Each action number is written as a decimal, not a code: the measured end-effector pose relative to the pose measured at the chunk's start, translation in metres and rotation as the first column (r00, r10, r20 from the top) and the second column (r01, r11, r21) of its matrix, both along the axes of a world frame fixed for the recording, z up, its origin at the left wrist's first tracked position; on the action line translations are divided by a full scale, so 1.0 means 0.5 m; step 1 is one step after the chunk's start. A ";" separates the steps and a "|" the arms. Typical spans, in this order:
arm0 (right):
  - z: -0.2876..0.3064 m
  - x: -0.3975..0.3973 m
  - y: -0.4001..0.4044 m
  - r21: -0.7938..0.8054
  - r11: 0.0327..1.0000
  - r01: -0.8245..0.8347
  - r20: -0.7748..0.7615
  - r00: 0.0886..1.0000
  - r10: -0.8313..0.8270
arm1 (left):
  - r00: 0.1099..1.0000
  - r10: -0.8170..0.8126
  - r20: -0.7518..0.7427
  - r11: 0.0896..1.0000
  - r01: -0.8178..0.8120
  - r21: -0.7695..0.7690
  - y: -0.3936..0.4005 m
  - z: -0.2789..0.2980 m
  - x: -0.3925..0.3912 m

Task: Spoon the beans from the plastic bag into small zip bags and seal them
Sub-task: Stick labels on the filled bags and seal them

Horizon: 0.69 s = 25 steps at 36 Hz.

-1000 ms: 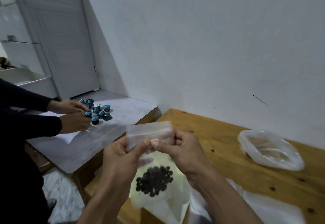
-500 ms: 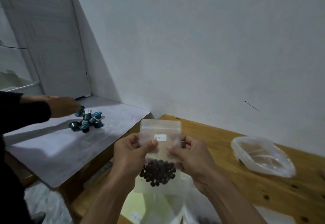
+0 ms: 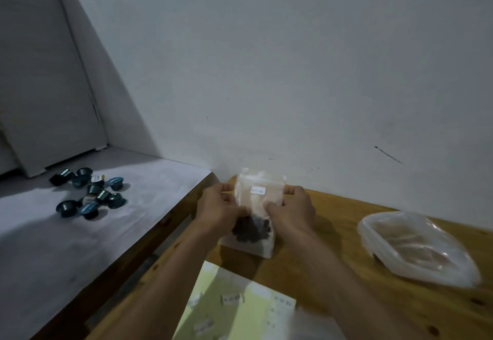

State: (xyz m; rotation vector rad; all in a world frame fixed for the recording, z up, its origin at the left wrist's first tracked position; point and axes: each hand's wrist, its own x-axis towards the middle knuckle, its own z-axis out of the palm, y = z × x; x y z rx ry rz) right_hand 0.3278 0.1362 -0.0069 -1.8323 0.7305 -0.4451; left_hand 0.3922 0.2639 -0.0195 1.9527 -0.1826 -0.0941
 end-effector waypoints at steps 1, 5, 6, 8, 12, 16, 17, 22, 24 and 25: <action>-0.005 0.012 -0.005 -0.034 0.999 0.004 -0.017 1.000 -0.004 | 1.000 0.000 0.014 0.999 -0.001 0.033 -0.008 -0.004 0.012; -0.030 0.048 -0.018 -0.145 0.989 -0.041 -0.093 0.995 0.028 | 0.996 -0.023 0.087 0.984 0.007 0.176 -0.029 -0.018 0.046; -0.036 0.055 -0.019 -0.164 0.985 -0.052 -0.110 0.993 0.034 | 0.994 -0.041 0.102 0.975 0.018 0.219 -0.032 -0.022 0.051; -0.045 0.065 -0.017 -0.200 0.977 -0.071 -0.142 0.989 0.043 | 0.988 -0.072 0.139 0.952 0.027 0.304 -0.037 -0.027 0.055; -0.056 0.078 -0.013 -0.286 0.955 -0.072 -0.161 0.987 0.026 | 0.976 -0.085 0.201 0.914 -0.004 0.405 -0.042 -0.031 0.062; -0.056 0.072 -0.012 -0.299 0.951 -0.082 -0.162 0.986 0.034 | 0.976 -0.087 0.201 0.908 -0.006 0.420 -0.039 -0.028 0.056; -0.054 0.066 -0.012 -0.293 0.952 -0.087 -0.154 0.987 0.042 | 0.975 -0.083 0.207 0.912 -0.009 0.411 -0.037 -0.027 0.052; -0.024 0.007 -0.018 -0.361 0.916 -0.172 -0.169 0.979 0.117 | 0.954 -0.089 0.286 0.925 -0.027 0.378 -0.011 -0.004 -0.010; -0.005 -0.031 -0.024 -0.331 0.918 -0.216 -0.168 0.971 0.168 | 0.948 -0.096 0.304 0.933 -0.020 0.358 0.004 0.006 -0.050; 0.003 -0.051 -0.027 -0.323 0.915 -0.240 -0.164 0.967 0.196 | 0.948 -0.101 0.303 0.939 -0.010 0.344 0.011 0.011 -0.073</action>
